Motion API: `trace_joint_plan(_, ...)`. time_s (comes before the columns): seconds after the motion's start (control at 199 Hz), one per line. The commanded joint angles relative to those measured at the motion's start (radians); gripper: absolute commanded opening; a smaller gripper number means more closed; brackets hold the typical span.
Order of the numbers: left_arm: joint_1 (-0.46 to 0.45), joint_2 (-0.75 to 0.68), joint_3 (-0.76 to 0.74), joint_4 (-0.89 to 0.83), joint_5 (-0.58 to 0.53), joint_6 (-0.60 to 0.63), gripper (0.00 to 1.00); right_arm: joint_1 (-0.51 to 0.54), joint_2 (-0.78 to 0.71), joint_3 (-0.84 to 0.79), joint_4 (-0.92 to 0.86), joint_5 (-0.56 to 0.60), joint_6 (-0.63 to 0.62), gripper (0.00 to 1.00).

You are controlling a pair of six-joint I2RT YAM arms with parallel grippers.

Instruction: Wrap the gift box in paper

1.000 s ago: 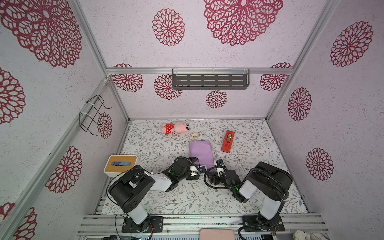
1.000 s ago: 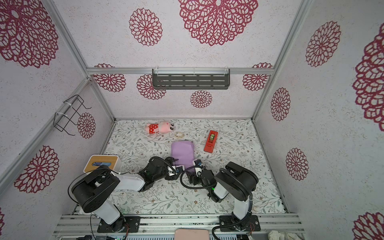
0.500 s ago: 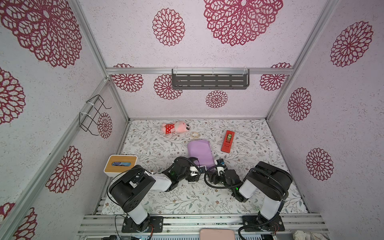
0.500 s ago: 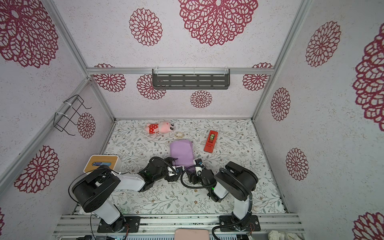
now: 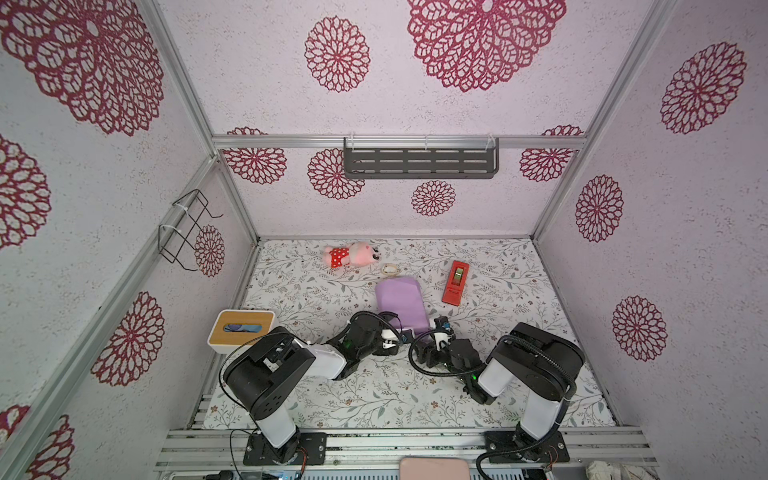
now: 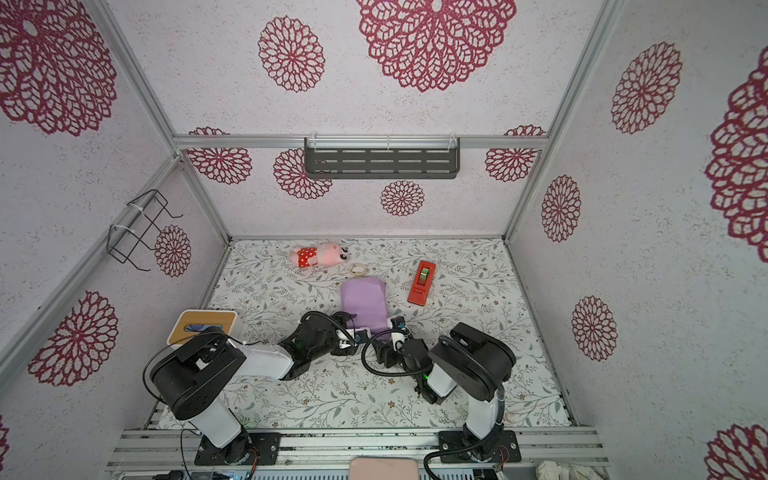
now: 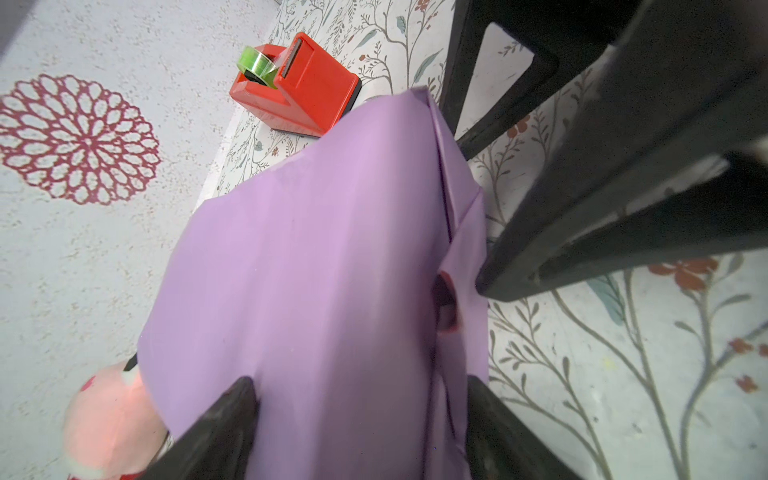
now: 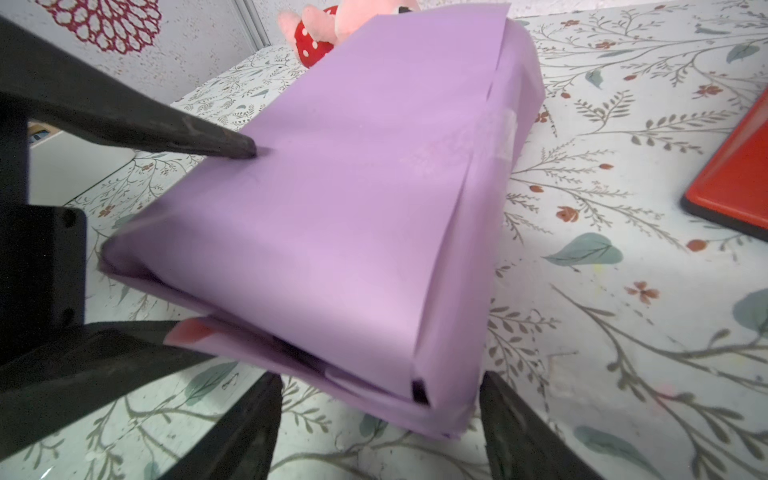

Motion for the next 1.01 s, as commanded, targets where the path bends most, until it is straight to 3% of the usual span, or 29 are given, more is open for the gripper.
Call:
trace_joint_plan(0.0,0.007,0.030,-0.005,-0.078,0.002,0.007,0.75,-0.016,-0.028,-0.032,0.037,0.012,-0.005,0.79)
trace_joint_plan(0.302,0.011,0.034,-0.008,-0.078,0.002,0.005,0.72,-0.048,-0.158,-0.107,-0.042,-0.021,-0.002,0.82)
trace_joint_plan(0.709,0.013,0.026,-0.016,-0.079,0.018,0.009,0.67,-0.169,-0.685,0.101,-0.919,-0.165,-0.028,0.83)
trace_joint_plan(0.855,0.016,0.028,-0.018,-0.079,0.022,0.010,0.66,-0.282,-0.752,0.243,-1.126,-0.256,0.007,0.85)
trace_joint_plan(1.001,0.015,0.024,-0.021,-0.077,0.023,0.009,0.66,-0.408,-0.713,0.410,-1.296,-0.339,0.078,0.86)
